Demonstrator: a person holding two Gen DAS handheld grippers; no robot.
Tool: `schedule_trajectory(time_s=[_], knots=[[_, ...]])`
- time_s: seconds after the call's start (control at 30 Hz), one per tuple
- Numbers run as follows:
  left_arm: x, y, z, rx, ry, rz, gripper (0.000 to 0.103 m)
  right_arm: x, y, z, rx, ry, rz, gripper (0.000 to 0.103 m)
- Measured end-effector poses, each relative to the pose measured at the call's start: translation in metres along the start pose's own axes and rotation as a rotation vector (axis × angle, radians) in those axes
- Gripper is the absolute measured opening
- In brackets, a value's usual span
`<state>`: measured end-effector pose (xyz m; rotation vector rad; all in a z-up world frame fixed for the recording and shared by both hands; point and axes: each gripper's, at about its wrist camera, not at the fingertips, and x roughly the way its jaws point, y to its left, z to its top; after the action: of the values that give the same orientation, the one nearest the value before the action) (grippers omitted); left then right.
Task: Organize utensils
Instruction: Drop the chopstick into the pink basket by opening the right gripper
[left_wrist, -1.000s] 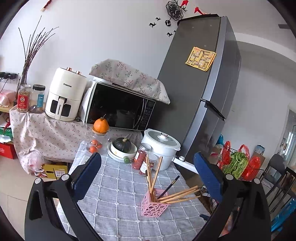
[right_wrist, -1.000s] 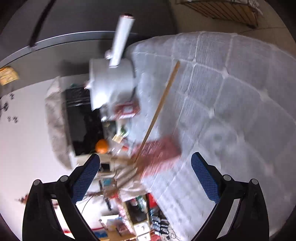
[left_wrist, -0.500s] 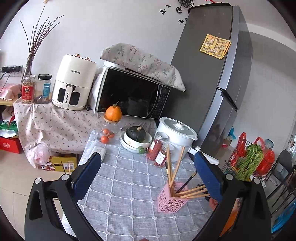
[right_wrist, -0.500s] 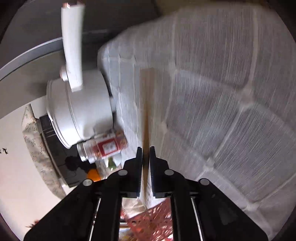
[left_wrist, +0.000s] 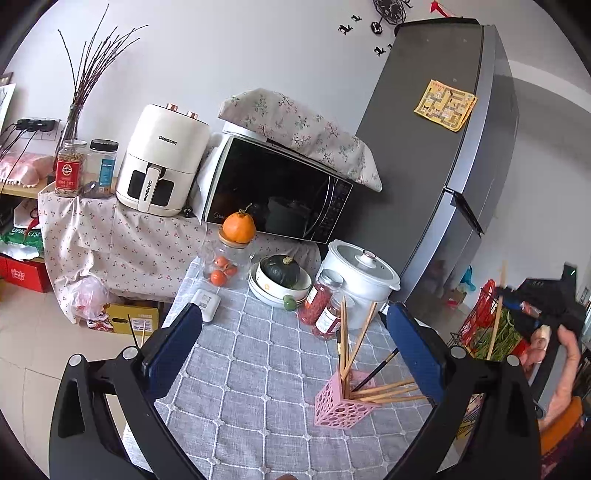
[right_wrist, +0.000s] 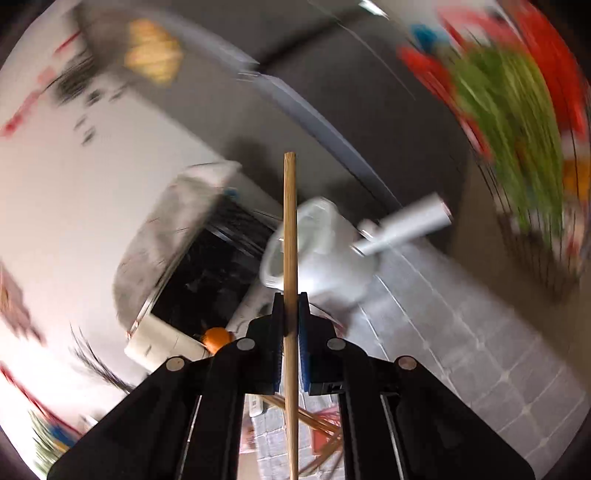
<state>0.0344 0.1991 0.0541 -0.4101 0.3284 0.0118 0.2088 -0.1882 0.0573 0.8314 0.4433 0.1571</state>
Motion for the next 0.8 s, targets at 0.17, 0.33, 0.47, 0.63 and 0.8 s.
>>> schedule_trajectory(time_s=[0.17, 0.33, 0.47, 0.63, 0.8], knots=[[0.002, 0.004, 0.001, -0.006, -0.007, 0.012, 0.096, -0.023, 0.063, -0.050, -0.275, -0.125, -0.017, 0.007], [0.003, 0.018, 0.007, -0.064, -0.014, 0.010, 0.096, -0.009, 0.088, -0.108, -0.375, -0.306, -0.132, 0.007], [0.008, 0.030, 0.012, -0.111, -0.002, -0.003, 0.096, 0.007, 0.100, -0.135, -0.434, -0.434, -0.223, 0.007], [0.012, 0.041, 0.015, -0.145, 0.014, -0.010, 0.096, 0.035, 0.098, -0.174, -0.507, -0.609, -0.325, 0.008], [0.001, 0.053, 0.021, -0.139, -0.030, 0.023, 0.096, 0.048, 0.075, -0.226, -0.550, -0.647, -0.358, 0.059]])
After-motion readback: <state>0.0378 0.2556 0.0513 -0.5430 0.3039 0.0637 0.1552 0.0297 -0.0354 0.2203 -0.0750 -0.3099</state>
